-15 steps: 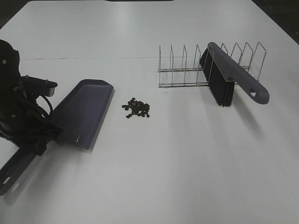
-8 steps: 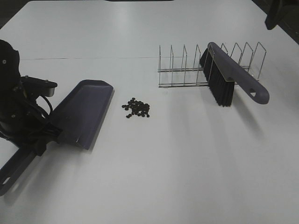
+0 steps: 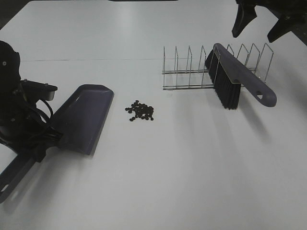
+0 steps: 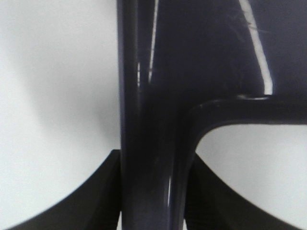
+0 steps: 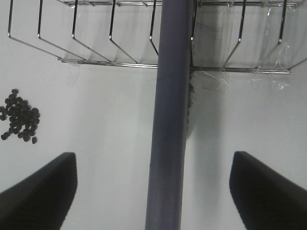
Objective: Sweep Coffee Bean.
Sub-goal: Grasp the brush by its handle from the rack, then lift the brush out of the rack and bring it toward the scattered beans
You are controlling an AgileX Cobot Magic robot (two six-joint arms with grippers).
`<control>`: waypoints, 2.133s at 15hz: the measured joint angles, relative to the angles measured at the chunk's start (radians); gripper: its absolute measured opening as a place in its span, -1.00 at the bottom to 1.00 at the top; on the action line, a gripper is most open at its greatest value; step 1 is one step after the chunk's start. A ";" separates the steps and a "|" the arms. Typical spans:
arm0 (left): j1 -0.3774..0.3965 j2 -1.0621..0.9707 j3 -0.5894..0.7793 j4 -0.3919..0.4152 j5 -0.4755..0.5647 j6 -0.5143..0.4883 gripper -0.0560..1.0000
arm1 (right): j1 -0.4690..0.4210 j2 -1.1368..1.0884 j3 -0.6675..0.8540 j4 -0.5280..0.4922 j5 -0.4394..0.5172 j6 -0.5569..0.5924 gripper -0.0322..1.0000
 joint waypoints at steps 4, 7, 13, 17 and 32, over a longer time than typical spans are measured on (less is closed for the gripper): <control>0.000 0.000 0.000 -0.002 0.000 0.000 -0.27 | 0.000 0.094 -0.028 0.001 -0.083 -0.001 0.53; 0.000 0.000 0.000 -0.002 0.000 0.000 -0.27 | 0.001 0.156 -0.029 0.001 -0.190 -0.020 0.53; 0.000 0.000 0.000 -0.002 0.000 0.000 -0.27 | 0.032 0.231 -0.029 -0.026 -0.237 -0.054 0.52; 0.000 0.000 0.000 -0.002 -0.001 0.000 -0.27 | 0.048 0.255 -0.029 -0.093 -0.238 -0.039 0.35; 0.000 0.000 0.000 0.002 -0.002 0.000 -0.27 | 0.054 0.198 -0.029 -0.146 -0.146 -0.005 -0.34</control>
